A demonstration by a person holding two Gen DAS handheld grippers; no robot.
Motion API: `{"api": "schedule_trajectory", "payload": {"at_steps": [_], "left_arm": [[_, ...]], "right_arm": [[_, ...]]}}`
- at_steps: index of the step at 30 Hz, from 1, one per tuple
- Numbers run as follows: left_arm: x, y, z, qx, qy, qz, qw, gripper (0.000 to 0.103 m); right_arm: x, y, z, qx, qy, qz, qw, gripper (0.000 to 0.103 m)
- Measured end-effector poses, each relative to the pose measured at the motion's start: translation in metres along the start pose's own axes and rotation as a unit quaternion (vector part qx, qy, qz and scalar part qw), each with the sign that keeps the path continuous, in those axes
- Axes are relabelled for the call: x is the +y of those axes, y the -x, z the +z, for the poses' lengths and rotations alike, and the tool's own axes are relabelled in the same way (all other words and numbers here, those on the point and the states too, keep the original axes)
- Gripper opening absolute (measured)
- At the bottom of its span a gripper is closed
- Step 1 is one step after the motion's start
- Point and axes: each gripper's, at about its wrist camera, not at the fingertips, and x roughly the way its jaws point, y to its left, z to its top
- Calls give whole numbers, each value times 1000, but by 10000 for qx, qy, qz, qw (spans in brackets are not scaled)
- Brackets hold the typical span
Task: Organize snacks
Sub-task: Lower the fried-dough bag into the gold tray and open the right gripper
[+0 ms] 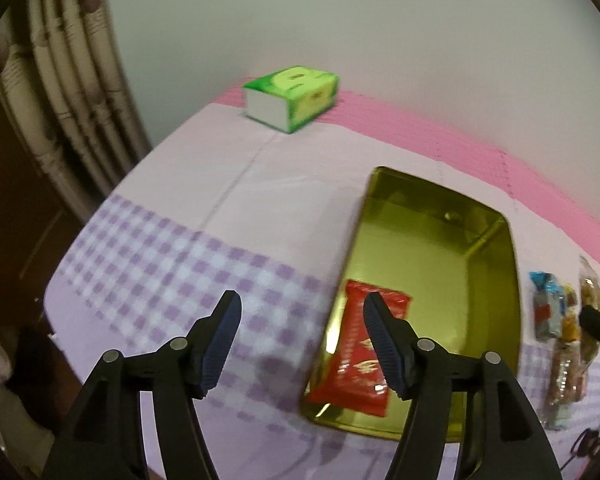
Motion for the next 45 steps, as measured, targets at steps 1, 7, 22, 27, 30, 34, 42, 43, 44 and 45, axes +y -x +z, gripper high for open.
{"api": "schedule_trajectory", "payload": {"at_steps": [1, 7, 22, 27, 30, 34, 42, 43, 44, 45], "left_arm": [[4, 1, -2, 12, 53, 42, 10000, 65], [20, 0, -4, 38, 316, 77, 9995, 66], [12, -4, -6, 130, 247, -51, 9996, 69], [10, -5, -7, 173, 220, -95, 9996, 69], [10, -5, -7, 173, 222, -102, 9996, 69], [10, -6, -7, 185, 217, -103, 9995, 69], [9, -6, -8, 189, 199, -123, 9995, 69], [9, -6, -8, 194, 199, -128, 9995, 69], [9, -6, -8, 203, 200, -132, 9995, 69], [9, -7, -8, 213, 200, -132, 9995, 69]], "right_arm": [[11, -6, -1, 52, 37, 84, 9999, 37], [59, -39, -5, 361, 259, 325, 9985, 37], [78, -83, -16, 726, 464, 33, 9963, 37], [74, -87, -19, 762, 515, -52, 9958, 37], [76, -87, -19, 768, 642, -199, 9948, 37], [73, -86, -20, 708, 694, -326, 9945, 37], [69, -87, -19, 627, 735, -591, 9936, 37], [68, -87, -19, 621, 743, -621, 9934, 37], [68, -87, -19, 615, 739, -633, 9933, 37], [67, -86, -19, 613, 733, -633, 9934, 37]]}}
